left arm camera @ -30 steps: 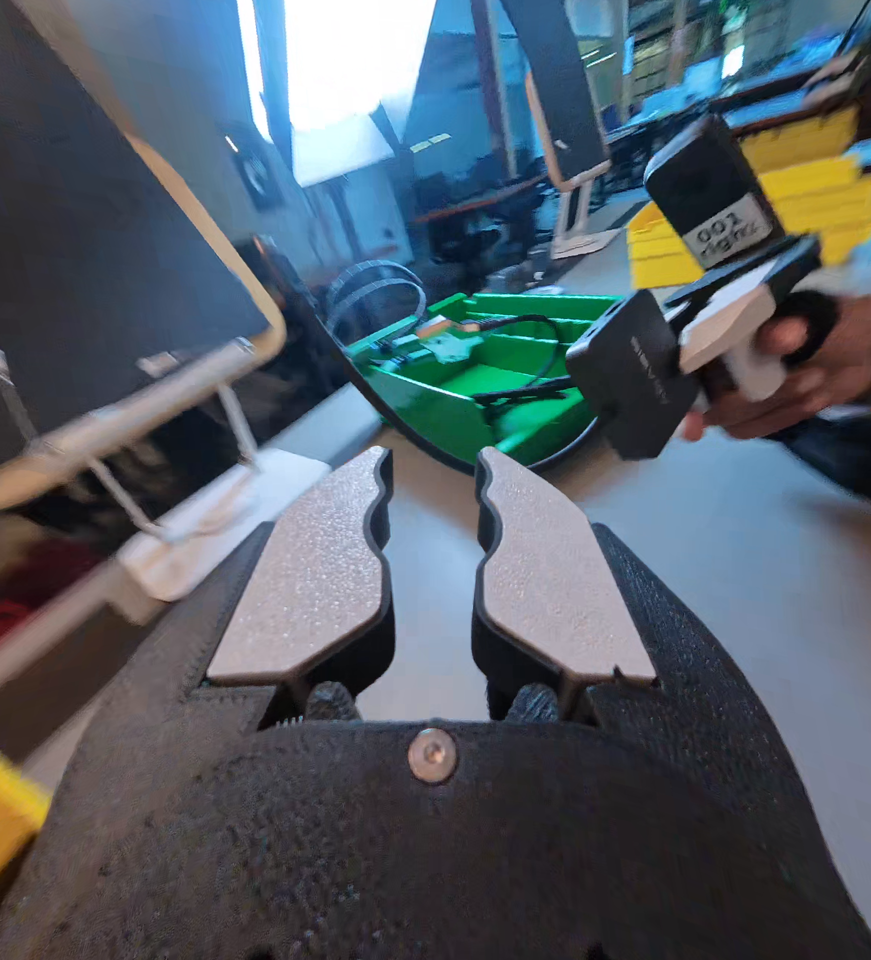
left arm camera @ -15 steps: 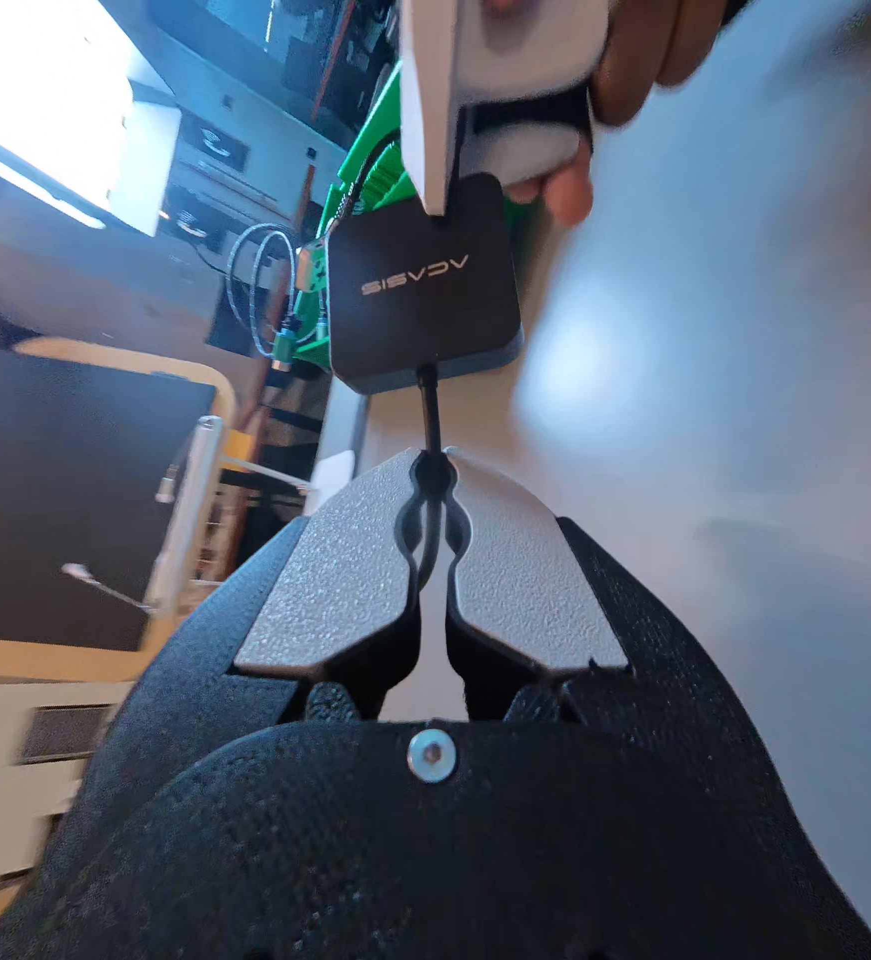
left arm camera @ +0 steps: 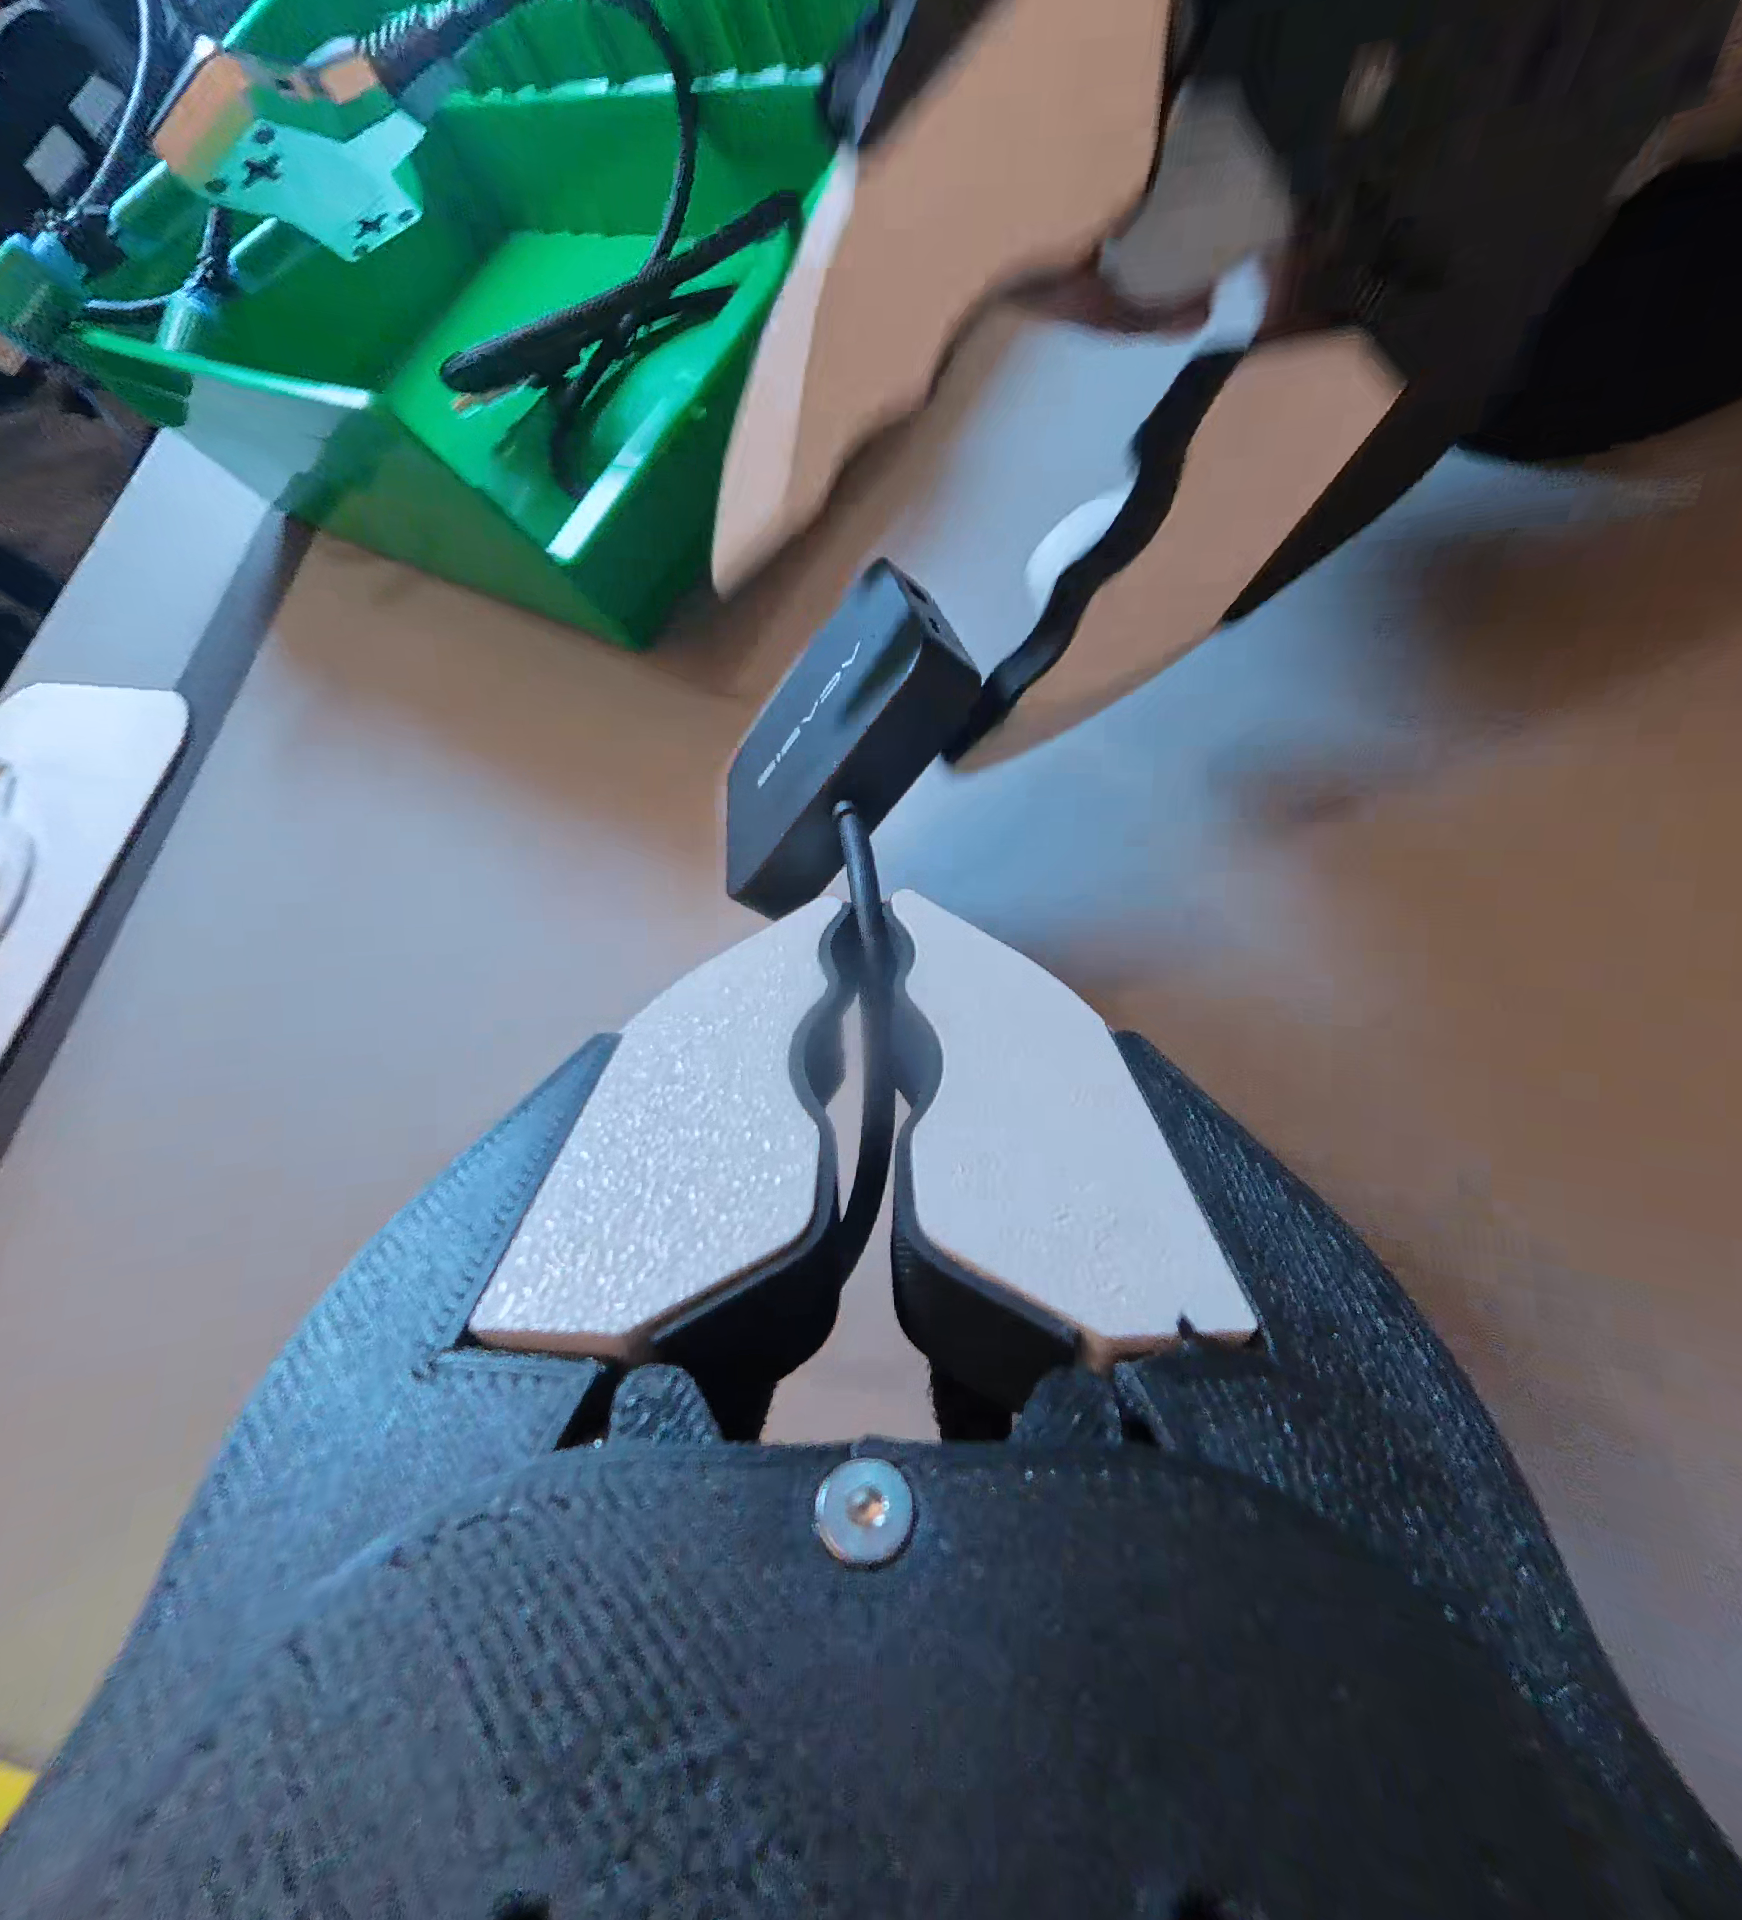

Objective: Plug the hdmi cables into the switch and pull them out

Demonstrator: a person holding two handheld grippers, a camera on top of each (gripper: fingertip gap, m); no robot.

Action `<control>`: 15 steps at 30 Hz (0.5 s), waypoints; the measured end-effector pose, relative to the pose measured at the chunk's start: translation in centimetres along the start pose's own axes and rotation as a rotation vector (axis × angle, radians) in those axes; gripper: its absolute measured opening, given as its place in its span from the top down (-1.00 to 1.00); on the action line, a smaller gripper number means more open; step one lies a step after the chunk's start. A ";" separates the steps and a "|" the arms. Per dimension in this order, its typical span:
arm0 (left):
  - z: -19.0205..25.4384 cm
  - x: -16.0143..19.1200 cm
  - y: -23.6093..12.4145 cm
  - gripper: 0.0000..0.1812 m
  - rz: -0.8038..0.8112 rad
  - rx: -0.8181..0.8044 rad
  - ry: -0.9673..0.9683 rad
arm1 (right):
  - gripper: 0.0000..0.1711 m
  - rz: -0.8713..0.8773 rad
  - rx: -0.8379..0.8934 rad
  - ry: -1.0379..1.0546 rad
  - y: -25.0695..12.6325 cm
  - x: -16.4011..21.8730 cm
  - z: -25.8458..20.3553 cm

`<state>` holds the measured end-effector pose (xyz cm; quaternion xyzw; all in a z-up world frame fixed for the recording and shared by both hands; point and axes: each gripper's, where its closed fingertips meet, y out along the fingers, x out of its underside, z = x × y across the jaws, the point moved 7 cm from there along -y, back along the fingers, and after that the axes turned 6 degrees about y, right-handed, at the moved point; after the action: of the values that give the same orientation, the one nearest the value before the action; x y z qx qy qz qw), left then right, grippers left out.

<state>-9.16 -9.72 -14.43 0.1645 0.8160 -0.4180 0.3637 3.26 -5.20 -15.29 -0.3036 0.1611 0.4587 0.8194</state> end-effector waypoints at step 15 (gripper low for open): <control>-7.3 0.4 -8.6 0.68 0.760 -0.133 -0.400 | 0.84 1.023 -0.341 1.272 -6.4 2.3 8.0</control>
<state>-17.68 -9.04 -7.02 0.3453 0.6360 -0.2247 0.6525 9.81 -1.09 -8.17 -0.5138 0.6397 0.5335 0.2053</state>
